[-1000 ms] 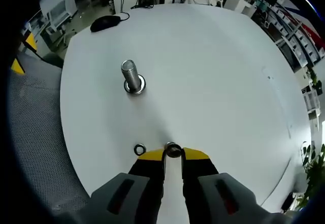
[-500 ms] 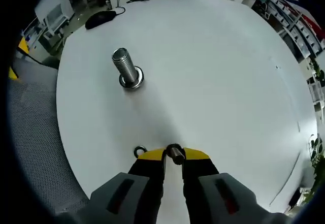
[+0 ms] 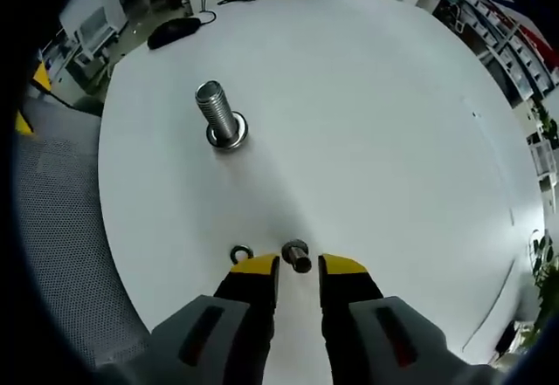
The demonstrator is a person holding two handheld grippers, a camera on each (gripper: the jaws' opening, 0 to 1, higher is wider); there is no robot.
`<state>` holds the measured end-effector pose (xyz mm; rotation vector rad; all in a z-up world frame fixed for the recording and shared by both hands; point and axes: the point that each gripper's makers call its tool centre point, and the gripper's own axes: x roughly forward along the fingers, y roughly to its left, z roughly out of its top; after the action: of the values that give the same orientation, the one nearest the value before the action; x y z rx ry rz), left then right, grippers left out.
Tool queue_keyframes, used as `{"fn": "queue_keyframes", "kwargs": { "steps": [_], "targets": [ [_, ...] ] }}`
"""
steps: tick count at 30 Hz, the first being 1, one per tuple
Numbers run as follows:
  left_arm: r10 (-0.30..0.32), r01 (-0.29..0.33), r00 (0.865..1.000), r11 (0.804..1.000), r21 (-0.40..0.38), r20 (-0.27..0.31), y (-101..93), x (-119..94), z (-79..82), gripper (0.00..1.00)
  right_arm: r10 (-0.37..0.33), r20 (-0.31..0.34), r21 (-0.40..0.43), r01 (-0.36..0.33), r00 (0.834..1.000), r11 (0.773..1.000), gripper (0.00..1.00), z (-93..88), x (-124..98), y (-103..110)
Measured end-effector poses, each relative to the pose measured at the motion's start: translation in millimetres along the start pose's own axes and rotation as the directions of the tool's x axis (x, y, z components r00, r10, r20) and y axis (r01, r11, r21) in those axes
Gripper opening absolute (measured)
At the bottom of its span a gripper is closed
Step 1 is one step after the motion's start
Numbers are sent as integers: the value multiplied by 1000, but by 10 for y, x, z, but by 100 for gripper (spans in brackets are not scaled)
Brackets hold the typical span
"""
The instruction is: Place the washer onto the threaded stud by aligning its center hole with the stud, sliding it down to the base, and recovering from edge contact or off-axis alignment until the washer reaches the visible bottom stop.
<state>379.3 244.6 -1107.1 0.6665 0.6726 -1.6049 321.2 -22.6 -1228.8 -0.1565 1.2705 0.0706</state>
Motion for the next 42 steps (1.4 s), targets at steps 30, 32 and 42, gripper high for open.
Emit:
{"fn": "queue_keyframes", "kwargs": {
  "steps": [30,32,42],
  "targets": [
    [27,-27,1000,1000,-5,10,45,-15,6,23,75,30,-2,-75,997,997,20,-11,25,522],
    [25,-25,1000,1000,-8,11,46,-14,6,23,75,23,-5,-75,997,997,20,-18,66,479],
    [23,-23,1000,1000,-5,9,50,-16,5,22,82,3,-43,-81,997,996,16,-30,75,525]
  ]
}}
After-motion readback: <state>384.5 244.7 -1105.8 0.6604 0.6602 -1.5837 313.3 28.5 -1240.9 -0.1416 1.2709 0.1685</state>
